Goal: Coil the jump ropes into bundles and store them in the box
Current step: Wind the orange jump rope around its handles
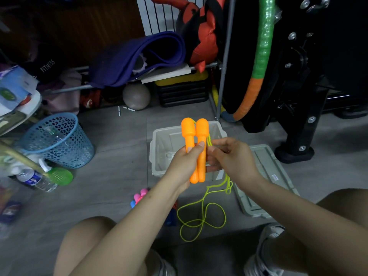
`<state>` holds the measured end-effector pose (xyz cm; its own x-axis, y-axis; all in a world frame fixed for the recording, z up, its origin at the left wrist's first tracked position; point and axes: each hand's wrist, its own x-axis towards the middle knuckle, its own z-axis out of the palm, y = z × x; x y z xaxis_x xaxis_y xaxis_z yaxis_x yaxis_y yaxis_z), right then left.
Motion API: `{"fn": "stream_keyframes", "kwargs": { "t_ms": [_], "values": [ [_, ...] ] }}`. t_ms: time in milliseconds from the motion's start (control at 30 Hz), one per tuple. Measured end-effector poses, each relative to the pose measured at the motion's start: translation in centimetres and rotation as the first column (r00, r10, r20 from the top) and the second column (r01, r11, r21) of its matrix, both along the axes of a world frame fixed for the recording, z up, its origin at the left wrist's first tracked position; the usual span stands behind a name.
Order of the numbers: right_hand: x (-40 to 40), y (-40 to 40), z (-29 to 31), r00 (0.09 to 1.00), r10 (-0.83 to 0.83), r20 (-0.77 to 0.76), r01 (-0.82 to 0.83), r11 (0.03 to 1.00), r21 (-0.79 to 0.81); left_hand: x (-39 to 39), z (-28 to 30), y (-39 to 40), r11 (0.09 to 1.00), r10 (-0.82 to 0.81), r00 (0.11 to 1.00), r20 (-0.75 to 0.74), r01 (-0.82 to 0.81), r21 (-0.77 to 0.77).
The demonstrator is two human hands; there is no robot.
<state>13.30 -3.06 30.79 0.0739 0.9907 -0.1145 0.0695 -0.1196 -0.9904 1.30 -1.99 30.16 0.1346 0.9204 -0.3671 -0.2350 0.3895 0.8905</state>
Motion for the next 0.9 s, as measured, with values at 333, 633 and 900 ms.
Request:
{"fn": "stream_keyframes", "kwargs": {
  "t_ms": [333,633,900],
  "values": [
    [-0.9,-0.6,-0.7,0.998,0.014,-0.059,-0.008,0.994,0.106,-0.6,-0.2,0.2,0.998,0.026,0.995,0.1,-0.02,-0.064],
    [-1.5,-0.9,-1.4,0.931,0.099,0.352,-0.173,0.967,0.186,-0.8,-0.1,0.0,0.982,0.01,0.936,0.352,0.057,-0.178],
    [-0.9,-1.0,-0.2,0.989,0.103,0.104,-0.106,0.994,0.022,-1.8,0.7,1.0,0.988,0.147,0.885,0.442,-0.108,-0.111]
  ]
}}
